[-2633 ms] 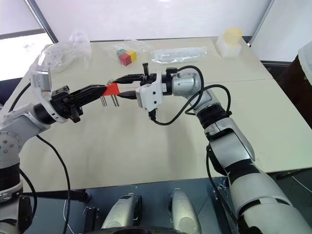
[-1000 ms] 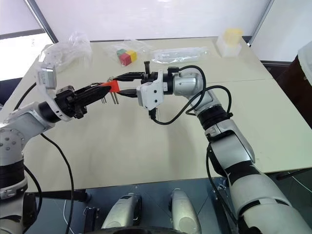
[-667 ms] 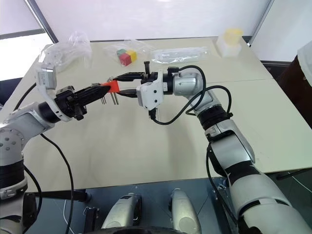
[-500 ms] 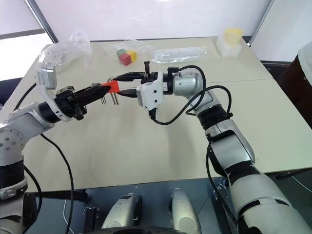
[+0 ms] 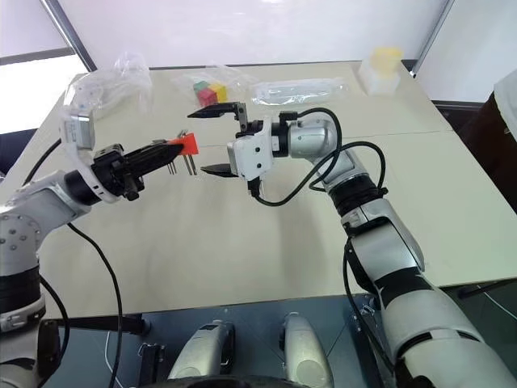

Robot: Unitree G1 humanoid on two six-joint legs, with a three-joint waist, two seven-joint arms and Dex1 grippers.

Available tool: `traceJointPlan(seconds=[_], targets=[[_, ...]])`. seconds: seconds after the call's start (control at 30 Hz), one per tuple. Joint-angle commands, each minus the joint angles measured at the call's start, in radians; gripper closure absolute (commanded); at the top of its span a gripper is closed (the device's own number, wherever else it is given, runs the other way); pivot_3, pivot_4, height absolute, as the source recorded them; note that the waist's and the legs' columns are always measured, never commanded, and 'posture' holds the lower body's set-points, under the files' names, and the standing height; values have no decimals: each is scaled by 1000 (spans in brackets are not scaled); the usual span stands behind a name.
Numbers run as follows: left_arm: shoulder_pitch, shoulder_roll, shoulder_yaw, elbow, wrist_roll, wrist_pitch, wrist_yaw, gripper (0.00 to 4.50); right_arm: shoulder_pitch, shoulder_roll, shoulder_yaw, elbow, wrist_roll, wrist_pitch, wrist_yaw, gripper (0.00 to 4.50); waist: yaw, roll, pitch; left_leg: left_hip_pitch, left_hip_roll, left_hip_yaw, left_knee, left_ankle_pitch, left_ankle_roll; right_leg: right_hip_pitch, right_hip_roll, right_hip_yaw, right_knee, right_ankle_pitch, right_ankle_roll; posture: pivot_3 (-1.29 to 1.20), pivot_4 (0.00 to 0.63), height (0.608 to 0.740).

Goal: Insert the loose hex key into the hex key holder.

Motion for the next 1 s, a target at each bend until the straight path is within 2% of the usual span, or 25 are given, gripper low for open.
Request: traceJointPlan(seconds=[0.03, 0.2, 0.3, 0.37, 0.53, 0.63, 0.77, 0.9, 1.0], targets=[[13, 48, 5, -55, 45, -34, -31, 4500, 8, -25, -25, -47, 27, 111, 26, 25, 0, 0, 0, 0, 0, 0, 0, 0, 0, 0, 0, 0, 0, 0, 0, 0, 150, 740], [44, 95, -13, -118, 134, -100, -71, 4500, 72, -40, -67, -190, 95, 645, 59, 25, 3, 0, 0, 0, 0, 0, 0, 0, 0, 0, 0, 0, 0, 0, 0, 0, 150, 740], [57, 91, 5, -131, 121, -101, -60, 4500, 58, 24, -131, -303, 146, 1124, -68, 25, 1, 0, 0, 0, 0, -1, 0, 0, 0, 0, -1, 0, 0, 0, 0, 0, 150, 740], [64, 84, 21, -133, 106, -98, -43, 4500, 40, 69, -163, -354, 170, 1365, -138, 25, -1, 0, 0, 0, 1, -2, 0, 0, 0, -1, 0, 1, 0, 0, -1, 0, 150, 740], [76, 90, 39, -134, 112, -108, -27, 4500, -61, 169, -169, -313, 149, 1759, -295, 25, 1, 0, 0, -1, 1, -2, -1, 0, 0, -2, 0, 0, 1, 0, -1, 0, 150, 740], [67, 83, 48, -131, 98, -102, -11, 4500, -110, 204, -131, -222, 112, 1872, -362, 25, 3, 0, 0, -1, 0, -1, 0, 0, 0, -2, 0, -1, 1, 0, -1, 0, 150, 740], [75, 83, 57, -129, 95, -102, -2, 4500, -152, 246, -148, -79, 99, 1996, -461, 25, 4, 0, 0, -2, -1, 0, 0, 0, 0, -1, -1, -1, -1, 0, -1, 0, 150, 740], [89, 80, 58, -137, 101, -107, 2, 4500, -175, 242, -67, -28, 80, 2043, -444, 25, 0, 0, 0, -2, -1, 1, -1, 0, 0, -2, -1, -1, -1, 0, 0, 0, 150, 740], [97, 78, 57, -143, 102, -109, 7, 4500, -188, 249, -73, 3, 84, 2062, -456, 25, -3, 0, 0, -2, -1, 1, -1, 0, 0, -2, 0, -1, -1, 0, 0, 0, 150, 740]])
